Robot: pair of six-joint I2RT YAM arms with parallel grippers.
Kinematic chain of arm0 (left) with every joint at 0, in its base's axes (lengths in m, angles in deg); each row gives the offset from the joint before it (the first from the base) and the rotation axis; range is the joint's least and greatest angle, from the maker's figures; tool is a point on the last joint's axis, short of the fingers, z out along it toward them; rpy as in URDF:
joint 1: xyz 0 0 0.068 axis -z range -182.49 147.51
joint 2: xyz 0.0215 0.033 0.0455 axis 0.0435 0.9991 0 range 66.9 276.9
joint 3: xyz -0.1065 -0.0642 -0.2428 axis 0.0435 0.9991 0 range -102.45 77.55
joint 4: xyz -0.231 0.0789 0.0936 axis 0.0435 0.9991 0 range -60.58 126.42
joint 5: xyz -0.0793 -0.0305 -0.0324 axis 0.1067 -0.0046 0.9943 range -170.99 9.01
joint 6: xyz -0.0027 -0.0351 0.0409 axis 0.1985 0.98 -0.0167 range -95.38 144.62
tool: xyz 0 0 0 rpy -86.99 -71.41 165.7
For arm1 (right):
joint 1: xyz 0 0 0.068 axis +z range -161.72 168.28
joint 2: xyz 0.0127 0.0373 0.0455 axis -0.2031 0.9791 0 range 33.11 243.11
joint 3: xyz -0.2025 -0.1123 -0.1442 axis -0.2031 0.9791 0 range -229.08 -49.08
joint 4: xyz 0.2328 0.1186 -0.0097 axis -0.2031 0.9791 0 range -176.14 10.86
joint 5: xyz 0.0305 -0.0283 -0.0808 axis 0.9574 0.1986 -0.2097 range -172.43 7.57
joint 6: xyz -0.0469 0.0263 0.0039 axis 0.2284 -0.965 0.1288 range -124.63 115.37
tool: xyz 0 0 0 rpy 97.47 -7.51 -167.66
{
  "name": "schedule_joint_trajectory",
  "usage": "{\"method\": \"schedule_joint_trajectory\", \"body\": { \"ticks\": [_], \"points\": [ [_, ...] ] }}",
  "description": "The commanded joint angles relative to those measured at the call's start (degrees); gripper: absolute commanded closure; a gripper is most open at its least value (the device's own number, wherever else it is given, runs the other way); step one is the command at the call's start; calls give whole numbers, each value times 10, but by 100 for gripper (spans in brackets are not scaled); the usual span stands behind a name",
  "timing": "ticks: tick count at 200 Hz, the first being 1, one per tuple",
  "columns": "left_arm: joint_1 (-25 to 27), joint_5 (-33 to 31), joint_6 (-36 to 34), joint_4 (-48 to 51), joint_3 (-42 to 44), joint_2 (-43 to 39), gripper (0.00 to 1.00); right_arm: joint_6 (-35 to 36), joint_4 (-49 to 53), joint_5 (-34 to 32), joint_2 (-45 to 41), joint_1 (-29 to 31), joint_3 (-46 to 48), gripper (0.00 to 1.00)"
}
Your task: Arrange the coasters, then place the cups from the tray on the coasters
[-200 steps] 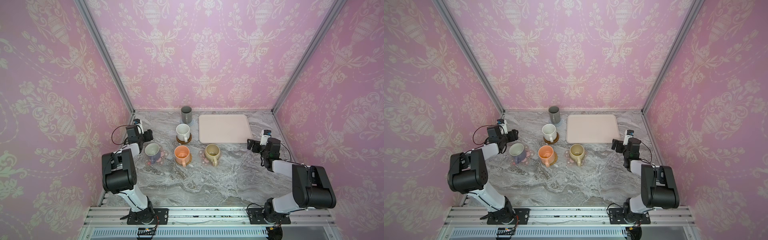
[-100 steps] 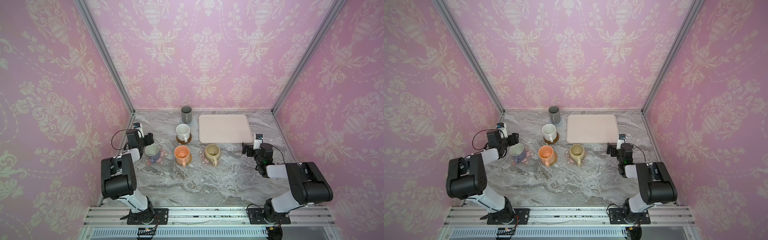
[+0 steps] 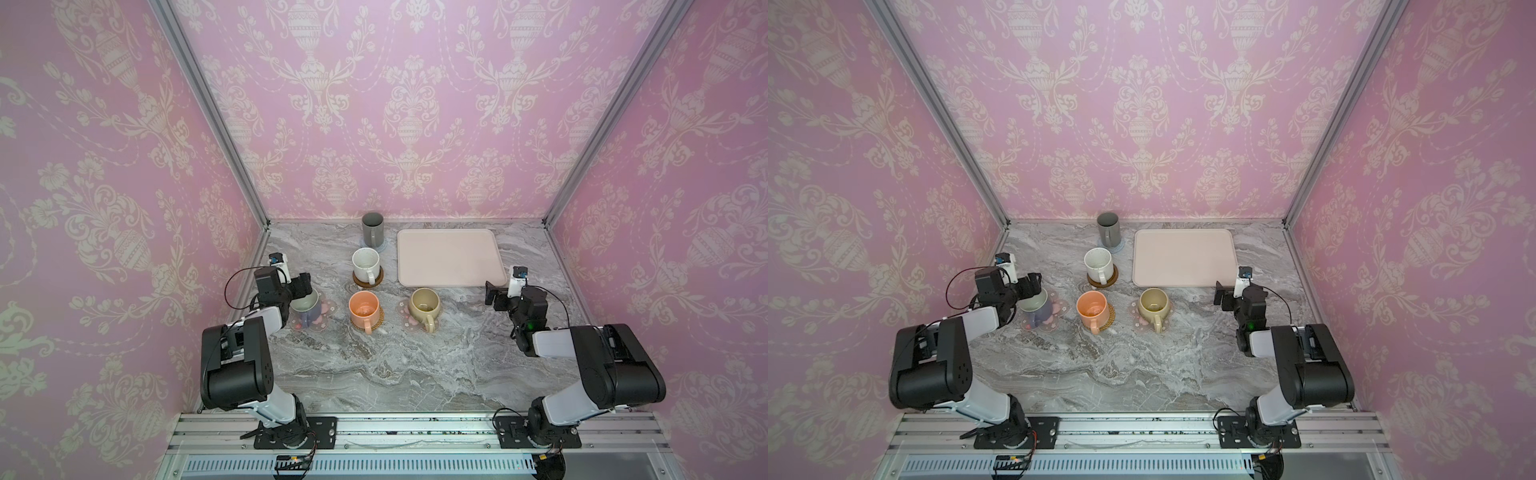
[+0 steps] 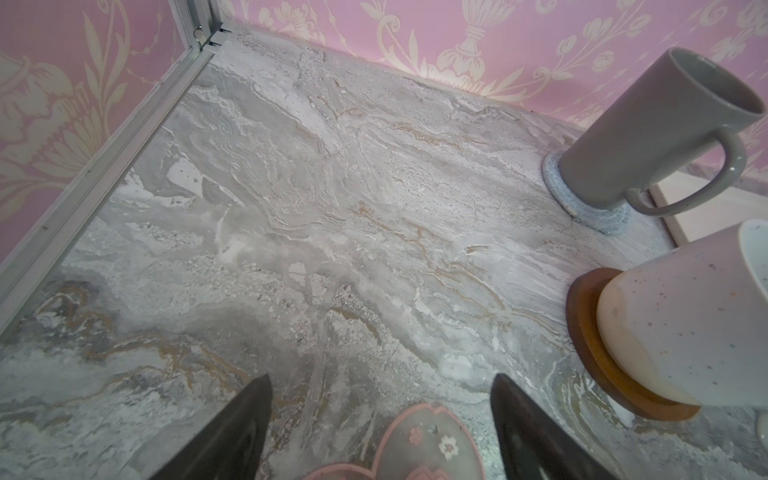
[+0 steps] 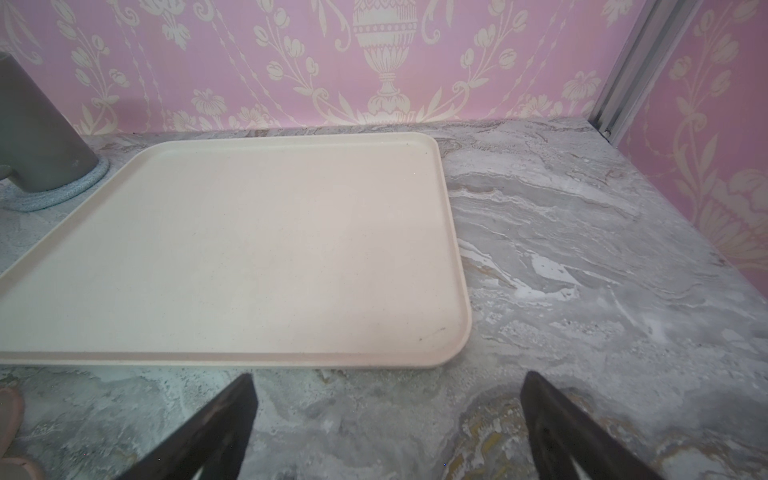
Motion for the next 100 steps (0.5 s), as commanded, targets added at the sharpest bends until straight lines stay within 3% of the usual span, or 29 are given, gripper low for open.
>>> {"method": "schedule_joint_trajectory", "body": {
  "ticks": [1,26,100],
  "points": [
    [13,-32,17,-48,37,-18,1,5,-18,-10,4,2,6,0],
    [16,-79,35,-82,59,-19,1,4,-18,-9,4,1,6,0],
    [46,-82,7,-161,92,9,1,5,-18,-10,4,1,7,0]
  ]
}}
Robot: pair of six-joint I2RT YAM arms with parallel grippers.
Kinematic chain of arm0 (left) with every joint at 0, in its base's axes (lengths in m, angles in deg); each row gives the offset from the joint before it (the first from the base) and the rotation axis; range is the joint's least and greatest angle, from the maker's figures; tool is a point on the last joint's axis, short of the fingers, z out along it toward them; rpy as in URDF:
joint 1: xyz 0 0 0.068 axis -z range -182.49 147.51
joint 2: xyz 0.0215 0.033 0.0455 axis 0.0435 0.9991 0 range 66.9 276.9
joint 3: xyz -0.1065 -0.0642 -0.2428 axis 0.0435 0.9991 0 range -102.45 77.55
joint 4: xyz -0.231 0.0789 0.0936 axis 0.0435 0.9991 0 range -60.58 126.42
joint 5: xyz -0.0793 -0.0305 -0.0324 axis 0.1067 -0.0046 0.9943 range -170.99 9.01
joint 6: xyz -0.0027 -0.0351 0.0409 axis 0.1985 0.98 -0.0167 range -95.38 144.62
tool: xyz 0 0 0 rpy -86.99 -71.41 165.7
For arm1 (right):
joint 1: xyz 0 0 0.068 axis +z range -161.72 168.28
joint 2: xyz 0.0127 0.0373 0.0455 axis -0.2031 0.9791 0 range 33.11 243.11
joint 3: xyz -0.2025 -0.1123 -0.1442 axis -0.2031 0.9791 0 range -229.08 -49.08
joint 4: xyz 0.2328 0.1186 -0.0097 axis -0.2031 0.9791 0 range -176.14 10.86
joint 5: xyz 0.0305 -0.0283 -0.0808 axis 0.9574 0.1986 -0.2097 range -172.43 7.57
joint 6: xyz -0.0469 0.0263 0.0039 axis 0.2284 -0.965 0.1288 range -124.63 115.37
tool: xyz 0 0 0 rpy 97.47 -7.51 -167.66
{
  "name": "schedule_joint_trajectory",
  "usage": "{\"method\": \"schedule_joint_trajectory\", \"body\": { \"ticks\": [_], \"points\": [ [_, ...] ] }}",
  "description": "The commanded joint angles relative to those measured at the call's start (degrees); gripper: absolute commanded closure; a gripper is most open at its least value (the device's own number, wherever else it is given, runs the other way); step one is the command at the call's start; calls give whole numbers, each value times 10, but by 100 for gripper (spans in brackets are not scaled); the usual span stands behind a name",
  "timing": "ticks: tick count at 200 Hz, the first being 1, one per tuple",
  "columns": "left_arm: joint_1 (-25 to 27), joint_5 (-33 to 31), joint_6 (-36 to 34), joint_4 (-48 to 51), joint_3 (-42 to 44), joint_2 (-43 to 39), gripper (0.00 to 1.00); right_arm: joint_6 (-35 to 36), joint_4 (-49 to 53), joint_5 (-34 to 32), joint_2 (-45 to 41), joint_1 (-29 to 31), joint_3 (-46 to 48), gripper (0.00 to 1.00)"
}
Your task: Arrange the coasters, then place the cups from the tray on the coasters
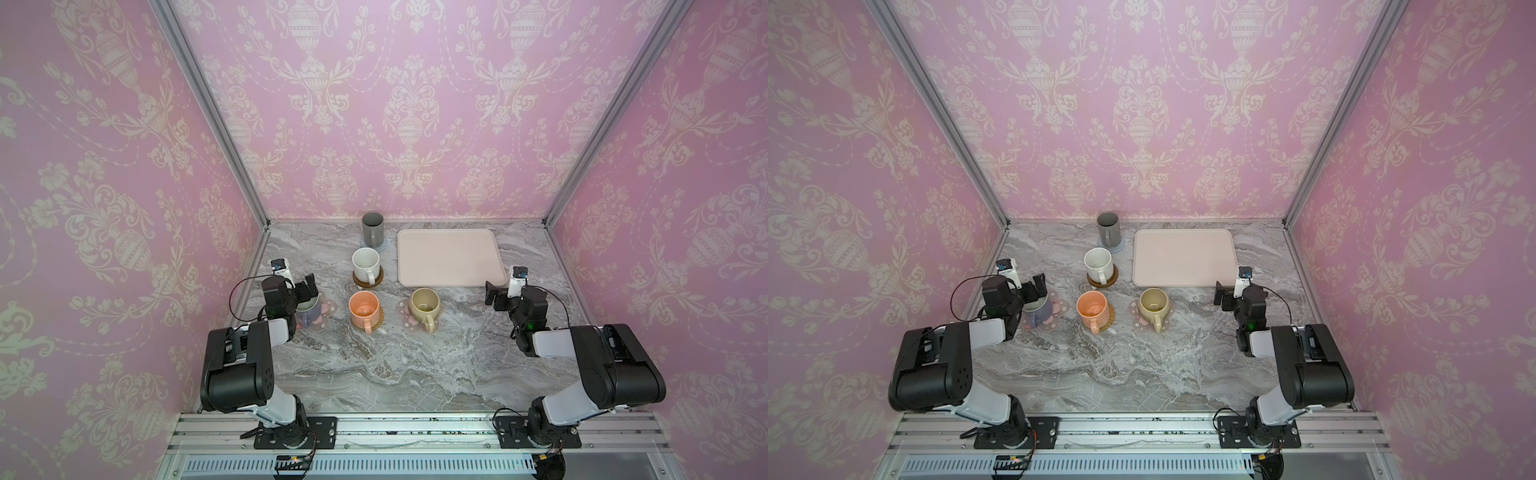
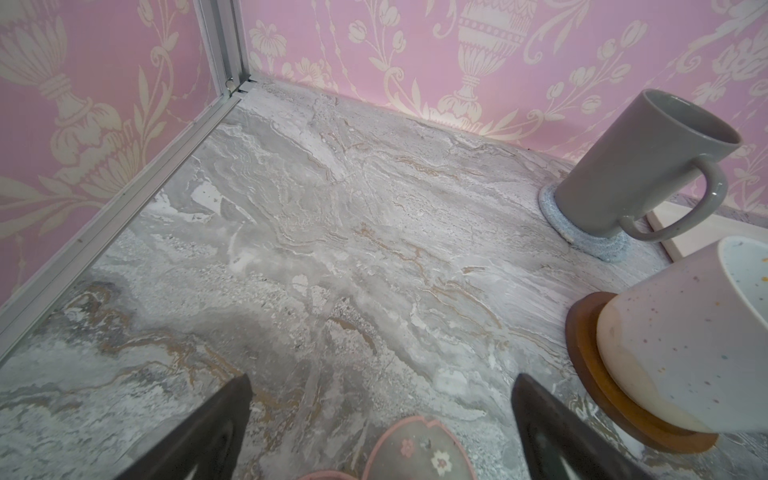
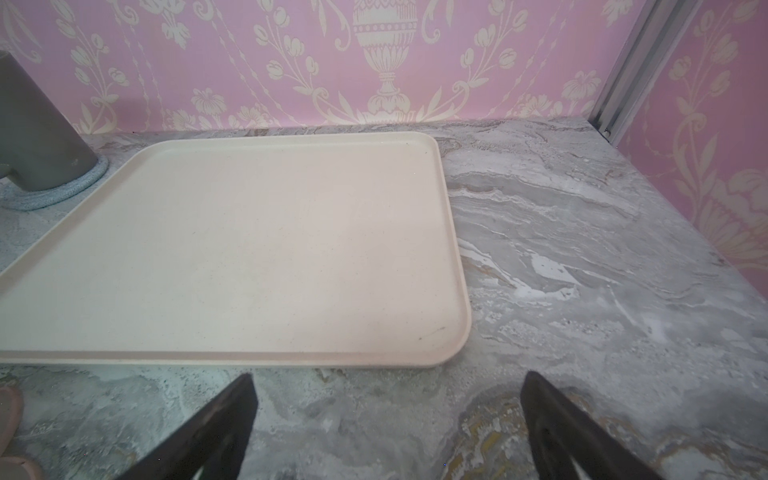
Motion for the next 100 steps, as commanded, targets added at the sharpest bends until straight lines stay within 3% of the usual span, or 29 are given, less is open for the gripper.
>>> {"method": "schedule_joint_trajectory", "body": {
  "ticks": [1,100],
  "points": [
    [11,-18,-19,-14,19,11,1,3,-18,-9,4,1,6,0],
    [12,-13,-20,-24,23,11,1,3,-18,-9,4,2,6,0]
  ]
}}
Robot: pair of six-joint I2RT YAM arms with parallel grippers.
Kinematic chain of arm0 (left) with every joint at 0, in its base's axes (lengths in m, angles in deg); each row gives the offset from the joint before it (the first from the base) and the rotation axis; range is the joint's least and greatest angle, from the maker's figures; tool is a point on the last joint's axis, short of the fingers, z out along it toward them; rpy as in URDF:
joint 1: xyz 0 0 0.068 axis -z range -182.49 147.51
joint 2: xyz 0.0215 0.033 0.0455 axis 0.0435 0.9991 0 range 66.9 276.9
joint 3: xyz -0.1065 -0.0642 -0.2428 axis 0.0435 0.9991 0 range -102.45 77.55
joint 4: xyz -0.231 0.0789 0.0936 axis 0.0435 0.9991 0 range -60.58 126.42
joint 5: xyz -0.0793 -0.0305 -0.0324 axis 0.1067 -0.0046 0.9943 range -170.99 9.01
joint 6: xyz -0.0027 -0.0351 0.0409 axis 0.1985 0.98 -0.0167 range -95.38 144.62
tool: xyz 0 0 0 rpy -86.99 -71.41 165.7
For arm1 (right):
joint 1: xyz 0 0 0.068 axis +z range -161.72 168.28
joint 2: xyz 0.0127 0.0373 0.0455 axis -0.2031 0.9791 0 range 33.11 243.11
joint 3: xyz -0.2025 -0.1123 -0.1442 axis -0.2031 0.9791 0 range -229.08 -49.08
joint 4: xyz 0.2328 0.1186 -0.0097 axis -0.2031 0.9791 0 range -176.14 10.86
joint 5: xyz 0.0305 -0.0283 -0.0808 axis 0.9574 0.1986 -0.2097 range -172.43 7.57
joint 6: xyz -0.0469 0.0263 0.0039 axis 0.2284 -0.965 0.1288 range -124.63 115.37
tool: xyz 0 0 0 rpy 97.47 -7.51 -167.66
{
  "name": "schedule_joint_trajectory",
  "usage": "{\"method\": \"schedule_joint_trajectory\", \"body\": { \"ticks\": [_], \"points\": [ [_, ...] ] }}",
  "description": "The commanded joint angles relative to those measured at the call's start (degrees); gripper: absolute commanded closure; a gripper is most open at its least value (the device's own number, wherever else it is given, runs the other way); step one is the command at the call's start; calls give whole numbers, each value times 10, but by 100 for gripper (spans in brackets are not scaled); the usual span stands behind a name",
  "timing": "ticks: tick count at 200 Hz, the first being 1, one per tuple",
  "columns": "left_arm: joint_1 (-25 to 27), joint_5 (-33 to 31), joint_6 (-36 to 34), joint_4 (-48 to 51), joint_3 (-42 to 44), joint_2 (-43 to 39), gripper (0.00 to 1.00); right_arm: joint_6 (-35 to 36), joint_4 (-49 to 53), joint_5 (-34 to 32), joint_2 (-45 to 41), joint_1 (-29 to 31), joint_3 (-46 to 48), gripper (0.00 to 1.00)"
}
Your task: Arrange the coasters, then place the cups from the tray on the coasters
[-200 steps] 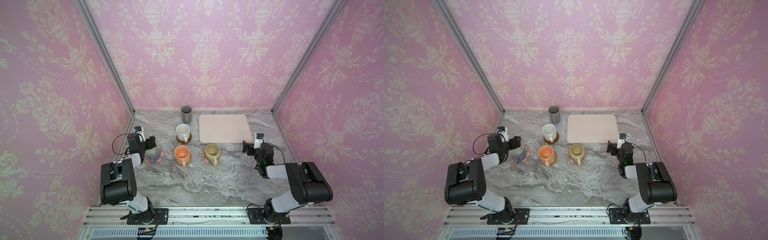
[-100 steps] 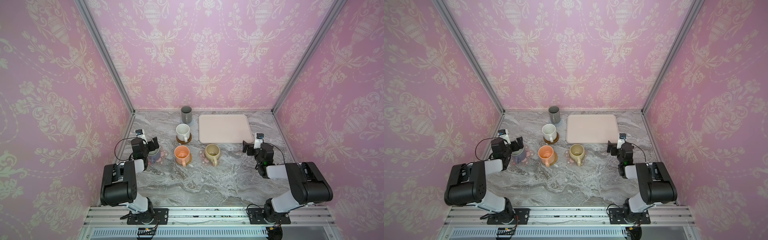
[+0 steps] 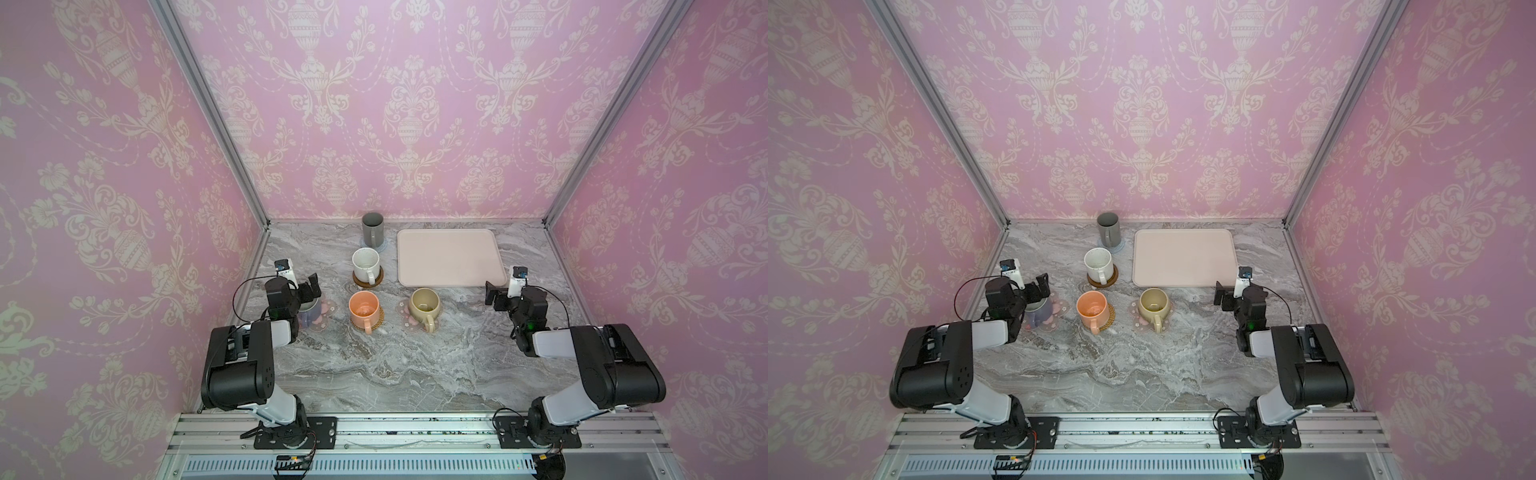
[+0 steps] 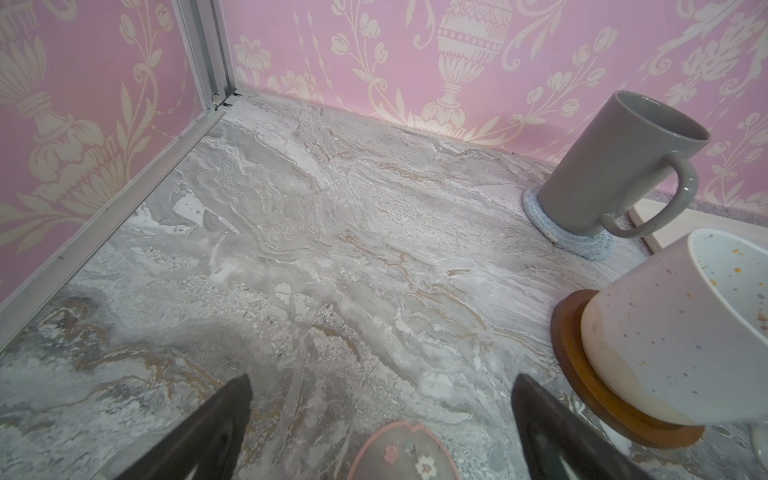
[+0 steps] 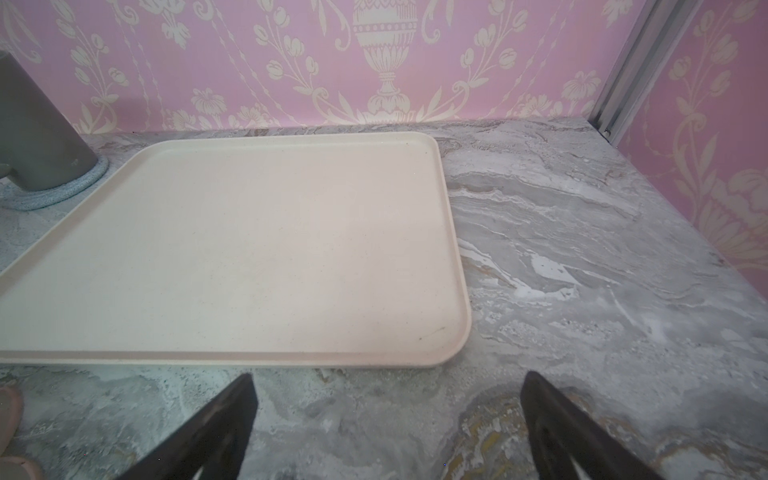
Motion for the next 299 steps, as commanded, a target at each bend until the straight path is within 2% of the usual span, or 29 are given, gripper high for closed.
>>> {"method": "schedule_joint_trajectory", "body": {
  "ticks": [1,24,44,151,189,212,243,299],
  "points": [
    [2,-12,-16,4,12,8,1,3,-18,-9,4,1,7,0],
    [3,-14,-16,1,16,7,1,4,-18,-9,4,1,7,0],
    [3,-11,-17,-15,25,4,1,14,-12,16,4,1,4,0],
    [3,-11,-17,-12,22,5,1,13,-14,16,4,1,5,0],
    [2,-10,-16,-18,26,4,1,-4,-89,-33,6,1,42,0],
    [2,-9,-16,-17,26,2,1,-17,-58,-73,4,2,29,0],
    [2,-7,-18,8,23,-25,1,-7,-32,-45,4,2,14,0],
    [2,-7,-18,4,23,-24,1,-8,-31,-46,4,2,14,0]
  ]
}}
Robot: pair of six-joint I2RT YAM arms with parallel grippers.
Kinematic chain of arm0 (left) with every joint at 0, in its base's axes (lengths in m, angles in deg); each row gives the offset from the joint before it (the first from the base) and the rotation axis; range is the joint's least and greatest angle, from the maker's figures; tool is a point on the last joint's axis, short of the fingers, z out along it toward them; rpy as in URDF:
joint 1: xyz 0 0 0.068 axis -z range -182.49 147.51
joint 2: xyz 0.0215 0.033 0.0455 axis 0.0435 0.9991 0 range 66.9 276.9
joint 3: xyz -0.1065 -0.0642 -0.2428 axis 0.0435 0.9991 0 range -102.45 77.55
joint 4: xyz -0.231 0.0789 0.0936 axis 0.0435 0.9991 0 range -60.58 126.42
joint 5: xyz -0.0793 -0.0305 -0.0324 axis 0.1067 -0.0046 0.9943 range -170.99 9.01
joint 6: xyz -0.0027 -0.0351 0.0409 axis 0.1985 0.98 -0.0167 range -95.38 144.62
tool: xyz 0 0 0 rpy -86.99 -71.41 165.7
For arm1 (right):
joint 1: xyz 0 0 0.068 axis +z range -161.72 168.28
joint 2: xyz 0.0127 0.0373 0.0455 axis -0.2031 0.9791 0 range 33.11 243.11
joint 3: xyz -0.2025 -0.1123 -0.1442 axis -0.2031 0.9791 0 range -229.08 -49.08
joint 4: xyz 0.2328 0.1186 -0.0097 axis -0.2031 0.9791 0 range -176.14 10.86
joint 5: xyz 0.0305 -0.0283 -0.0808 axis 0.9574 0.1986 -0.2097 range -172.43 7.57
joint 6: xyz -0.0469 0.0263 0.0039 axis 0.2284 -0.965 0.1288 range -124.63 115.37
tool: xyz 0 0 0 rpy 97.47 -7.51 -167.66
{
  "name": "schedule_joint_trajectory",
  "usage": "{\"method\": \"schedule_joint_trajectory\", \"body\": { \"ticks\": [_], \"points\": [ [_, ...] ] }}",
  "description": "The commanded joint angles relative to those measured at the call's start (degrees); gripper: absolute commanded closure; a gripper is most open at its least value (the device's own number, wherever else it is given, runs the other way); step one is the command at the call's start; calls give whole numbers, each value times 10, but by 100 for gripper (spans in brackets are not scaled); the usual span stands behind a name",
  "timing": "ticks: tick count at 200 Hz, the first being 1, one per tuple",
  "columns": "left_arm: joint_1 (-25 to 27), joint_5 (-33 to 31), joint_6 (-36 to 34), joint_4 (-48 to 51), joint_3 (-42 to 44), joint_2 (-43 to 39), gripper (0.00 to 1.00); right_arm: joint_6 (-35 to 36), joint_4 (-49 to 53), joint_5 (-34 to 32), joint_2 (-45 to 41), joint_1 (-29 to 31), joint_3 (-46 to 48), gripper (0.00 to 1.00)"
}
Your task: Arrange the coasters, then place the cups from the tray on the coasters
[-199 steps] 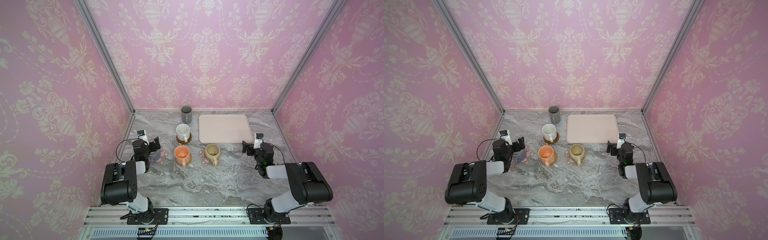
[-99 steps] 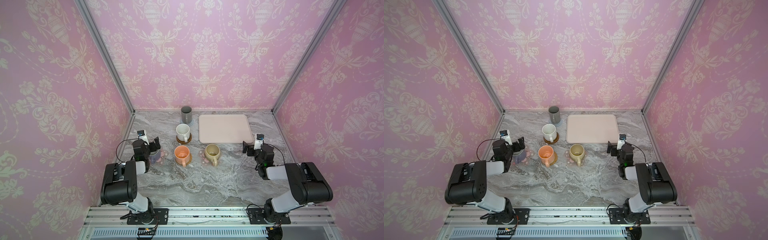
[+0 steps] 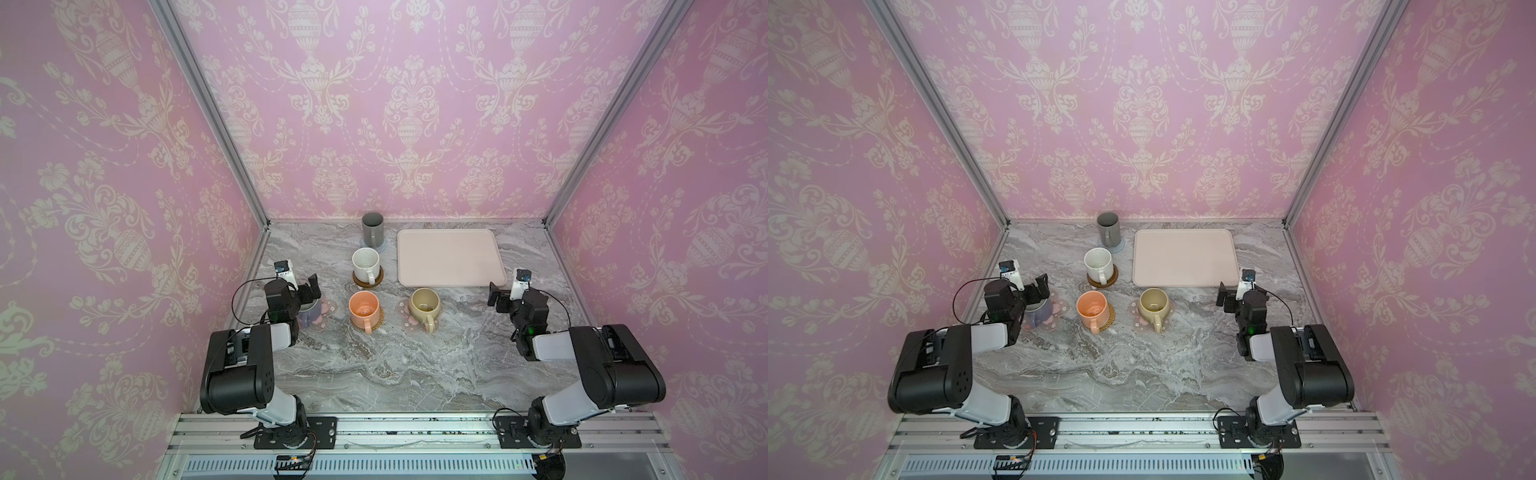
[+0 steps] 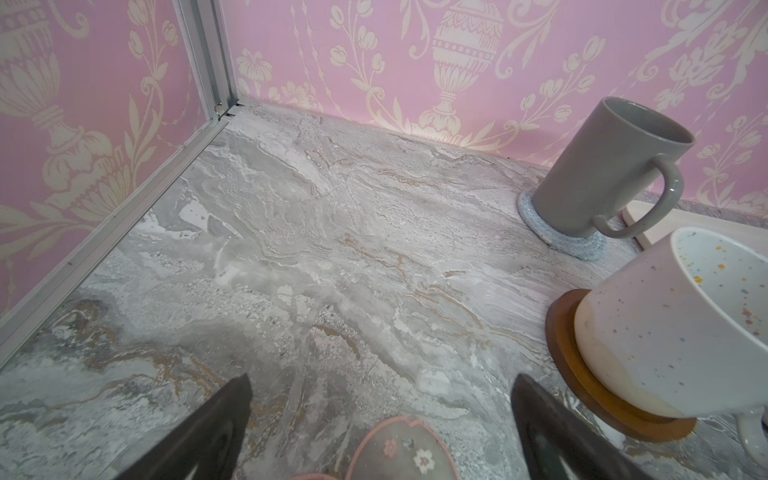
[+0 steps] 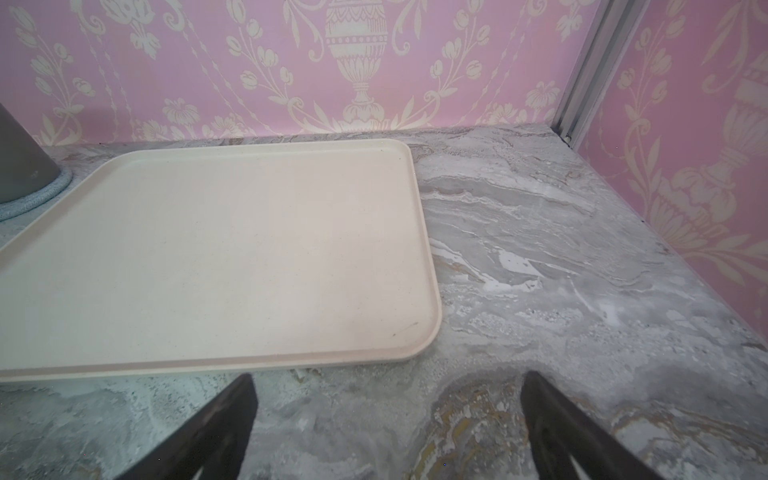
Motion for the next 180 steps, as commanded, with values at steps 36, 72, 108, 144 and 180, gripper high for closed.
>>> {"method": "schedule_joint_trajectory", "body": {
  "ticks": [36,72,108,144,180],
  "points": [
    [2,-4,-16,23,7,-15,1,-6,7,-5,3,3,-11,0],
    [2,-5,-16,35,5,-29,1,-5,8,-5,3,2,-10,0],
    [2,-6,-16,43,2,-29,1,-6,8,-5,4,3,-10,0],
    [2,-6,-15,41,2,-27,1,-6,8,-5,3,3,-10,0],
    [2,-6,-16,42,2,-28,1,-6,8,-5,3,3,-10,0]
  ]
}}
